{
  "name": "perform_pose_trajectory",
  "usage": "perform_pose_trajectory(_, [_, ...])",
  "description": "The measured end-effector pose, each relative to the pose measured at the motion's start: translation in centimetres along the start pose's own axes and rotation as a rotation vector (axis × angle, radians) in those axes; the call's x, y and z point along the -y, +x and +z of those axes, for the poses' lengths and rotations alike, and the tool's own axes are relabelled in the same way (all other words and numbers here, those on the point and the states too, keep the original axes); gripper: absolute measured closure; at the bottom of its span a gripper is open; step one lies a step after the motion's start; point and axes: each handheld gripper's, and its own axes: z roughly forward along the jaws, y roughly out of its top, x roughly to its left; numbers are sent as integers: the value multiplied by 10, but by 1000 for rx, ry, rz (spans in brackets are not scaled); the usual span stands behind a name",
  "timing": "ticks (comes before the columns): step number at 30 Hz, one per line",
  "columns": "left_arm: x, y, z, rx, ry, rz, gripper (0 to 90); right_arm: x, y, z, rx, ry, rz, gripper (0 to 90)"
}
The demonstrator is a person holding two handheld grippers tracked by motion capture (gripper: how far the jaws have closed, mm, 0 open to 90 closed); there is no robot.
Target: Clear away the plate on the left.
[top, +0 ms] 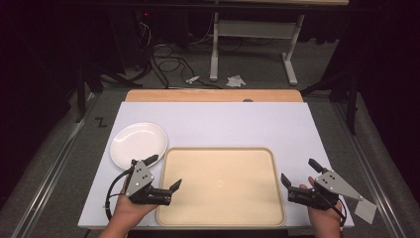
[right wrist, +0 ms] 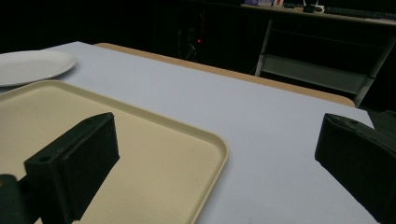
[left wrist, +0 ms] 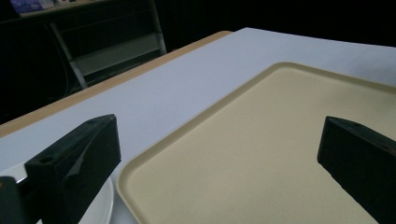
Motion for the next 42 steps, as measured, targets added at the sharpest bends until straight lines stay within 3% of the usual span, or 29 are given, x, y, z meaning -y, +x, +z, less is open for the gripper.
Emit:
perform_pose_trajectory(7, [0, 6, -1, -14, -14, -16, 1, 1, -1, -1, 7, -2, 5, 4])
perform_pose_trajectory(23, [1, 14, -5, -32, -4, 3, 1, 2, -1, -2, 15, -5, 3, 4])
perform_pose_trajectory(34, [5, 29, -11, -68, -10, -41, 1, 1, -2, -2, 15, -13, 2, 5])
perform_pose_trajectory(42, [6, 35, -15, -72, -21, -60, 3, 0, -2, -4, 24, -22, 11, 6])
